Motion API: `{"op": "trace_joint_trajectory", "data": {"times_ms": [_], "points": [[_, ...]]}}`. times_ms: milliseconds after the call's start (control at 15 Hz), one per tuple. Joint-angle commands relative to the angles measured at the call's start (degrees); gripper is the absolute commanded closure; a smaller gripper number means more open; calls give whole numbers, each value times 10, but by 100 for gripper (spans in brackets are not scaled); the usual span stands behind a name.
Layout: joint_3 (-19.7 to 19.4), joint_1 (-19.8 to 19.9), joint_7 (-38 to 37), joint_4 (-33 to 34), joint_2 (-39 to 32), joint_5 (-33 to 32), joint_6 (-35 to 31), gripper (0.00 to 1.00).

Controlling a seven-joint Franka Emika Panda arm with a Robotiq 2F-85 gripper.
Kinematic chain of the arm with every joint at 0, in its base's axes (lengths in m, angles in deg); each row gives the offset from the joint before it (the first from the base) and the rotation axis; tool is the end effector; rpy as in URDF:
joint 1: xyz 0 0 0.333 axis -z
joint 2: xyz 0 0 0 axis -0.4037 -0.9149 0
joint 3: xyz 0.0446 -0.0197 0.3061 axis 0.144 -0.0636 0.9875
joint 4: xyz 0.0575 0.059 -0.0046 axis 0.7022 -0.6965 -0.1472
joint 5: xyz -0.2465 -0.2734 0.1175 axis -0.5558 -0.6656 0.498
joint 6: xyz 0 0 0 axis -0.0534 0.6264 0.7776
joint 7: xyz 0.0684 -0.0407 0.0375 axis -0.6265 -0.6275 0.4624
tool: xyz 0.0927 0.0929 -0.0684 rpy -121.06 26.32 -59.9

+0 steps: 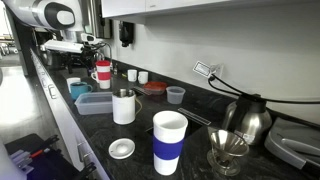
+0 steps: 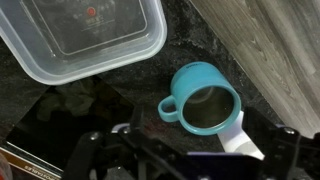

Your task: Move the blue thermos backwards

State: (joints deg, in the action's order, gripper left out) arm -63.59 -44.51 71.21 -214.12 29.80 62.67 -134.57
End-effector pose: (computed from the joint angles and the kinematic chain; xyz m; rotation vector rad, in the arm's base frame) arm 0.3746 0.1880 0.3378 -2.9206 -0.8513 -0.2304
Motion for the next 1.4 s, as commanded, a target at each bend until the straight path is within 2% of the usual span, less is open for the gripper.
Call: {"op": "trace_joint_trajectory", "data": {"times_ms": [0, 533, 1200, 1267, 1333], "points": [[14, 8, -4, 9, -12, 7, -1, 0], [26, 28, -21, 41, -96, -15, -54, 0], [46, 38, -20, 74, -190, -24, -58, 0], [47, 39, -18, 75, -193, -23, -58, 2], [47, 39, -14, 75, -196, -20, -60, 27]]}}
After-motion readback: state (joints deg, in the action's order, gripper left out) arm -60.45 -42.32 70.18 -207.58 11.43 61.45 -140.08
